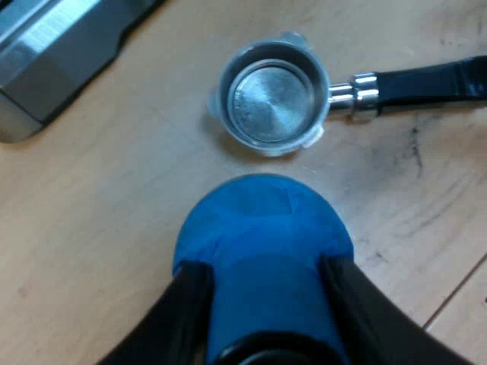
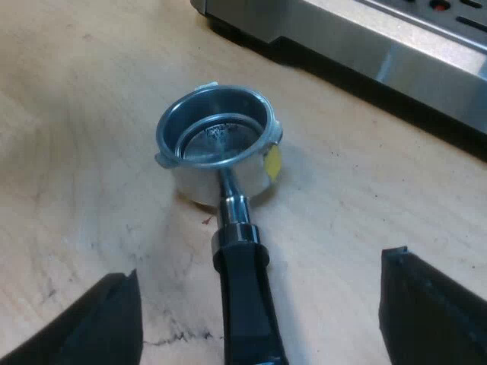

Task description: Grind coffee beans and then tamp

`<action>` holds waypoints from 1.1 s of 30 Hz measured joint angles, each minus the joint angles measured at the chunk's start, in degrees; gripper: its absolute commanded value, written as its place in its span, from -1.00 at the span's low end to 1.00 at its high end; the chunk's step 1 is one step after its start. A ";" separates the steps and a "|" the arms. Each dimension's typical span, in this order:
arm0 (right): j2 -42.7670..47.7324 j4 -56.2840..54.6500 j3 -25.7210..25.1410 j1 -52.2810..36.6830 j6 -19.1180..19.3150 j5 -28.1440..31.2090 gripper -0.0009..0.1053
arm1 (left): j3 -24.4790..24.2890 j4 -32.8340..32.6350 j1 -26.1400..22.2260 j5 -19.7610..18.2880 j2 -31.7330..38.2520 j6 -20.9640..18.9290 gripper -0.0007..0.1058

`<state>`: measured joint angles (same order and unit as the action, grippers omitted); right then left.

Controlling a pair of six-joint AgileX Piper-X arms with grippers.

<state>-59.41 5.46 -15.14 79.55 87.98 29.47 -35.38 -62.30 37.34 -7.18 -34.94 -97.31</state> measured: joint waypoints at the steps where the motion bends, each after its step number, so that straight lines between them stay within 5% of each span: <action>1: 0.00 0.00 0.00 0.00 0.00 0.00 0.26 | 0.00 0.00 0.00 -0.12 -0.14 0.00 -0.98; 15: 0.00 3.83 0.00 0.00 4.19 -4.56 0.26 | -0.10 0.30 0.00 -1.87 -0.64 0.00 -0.98; 21: 0.00 4.22 0.00 0.00 4.51 -4.60 0.26 | -0.35 1.07 3.47 -2.01 -0.86 0.00 -0.98; 33: 0.00 4.22 0.00 0.00 4.51 -4.60 0.26 | -5.41 3.38 5.32 -2.24 -10.99 1.75 -0.98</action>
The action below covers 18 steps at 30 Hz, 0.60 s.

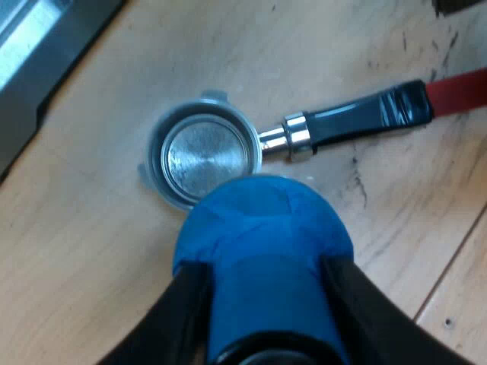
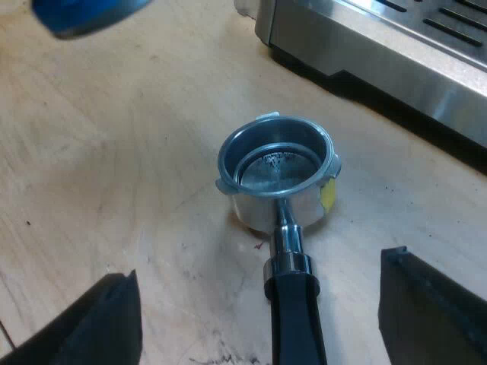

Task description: Grind coffee beans and then tamp

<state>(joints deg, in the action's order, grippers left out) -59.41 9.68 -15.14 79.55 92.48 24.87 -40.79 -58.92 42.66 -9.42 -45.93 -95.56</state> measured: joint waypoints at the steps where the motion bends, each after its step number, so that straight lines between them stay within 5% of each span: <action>1: 0.00 0.00 0.00 0.00 0.00 0.00 0.26 | -0.35 0.56 0.00 0.00 -1.20 0.09 -0.98; 18: 0.00 0.39 0.00 0.00 0.00 0.00 0.26 | -0.63 6.58 0.00 0.00 -12.38 1.65 -0.98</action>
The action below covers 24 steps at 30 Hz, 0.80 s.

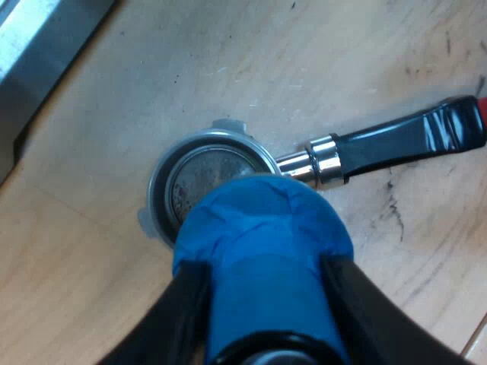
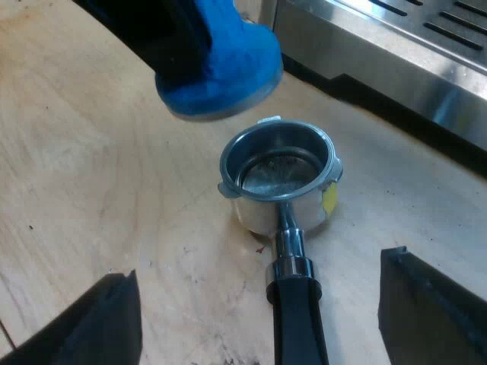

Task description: Grind coffee beans and then tamp

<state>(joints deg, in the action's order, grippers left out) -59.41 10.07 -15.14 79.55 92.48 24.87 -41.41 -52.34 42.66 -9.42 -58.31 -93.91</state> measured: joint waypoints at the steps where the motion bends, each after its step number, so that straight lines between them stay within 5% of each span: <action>1: 0.00 0.00 0.00 0.00 0.00 0.00 0.26 | 0.00 0.13 0.00 0.00 -0.37 0.00 -0.98; 24: 0.00 0.00 0.00 0.00 0.00 0.35 0.26 | 0.00 5.74 0.00 2.18 -9.65 2.15 -0.98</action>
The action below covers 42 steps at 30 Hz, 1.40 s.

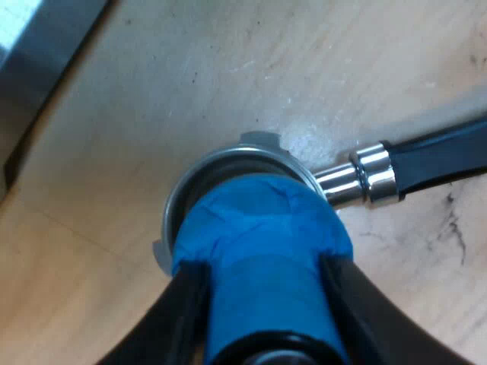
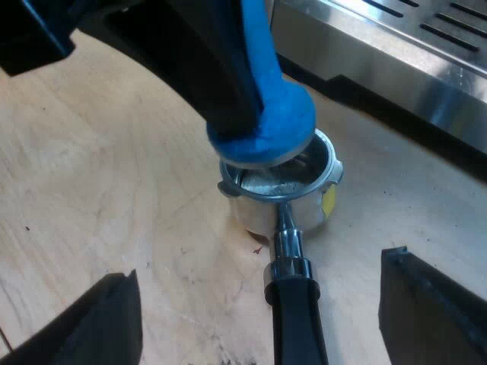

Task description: Grind coffee beans and then tamp

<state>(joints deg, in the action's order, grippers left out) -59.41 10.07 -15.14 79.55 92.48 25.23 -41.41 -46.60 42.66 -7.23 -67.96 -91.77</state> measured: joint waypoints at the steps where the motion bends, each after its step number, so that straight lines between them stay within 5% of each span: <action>1: 0.00 0.00 0.00 0.00 0.00 0.14 0.26 | 0.00 0.16 0.00 0.00 0.00 0.00 -0.98; 42: 0.00 0.00 0.00 0.00 0.15 0.34 0.26 | 0.00 2.36 0.00 0.00 -7.02 0.27 -0.98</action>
<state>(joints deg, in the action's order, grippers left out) -59.41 10.07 -15.14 79.55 92.64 25.57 -41.41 -44.24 42.66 -7.23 -74.98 -91.49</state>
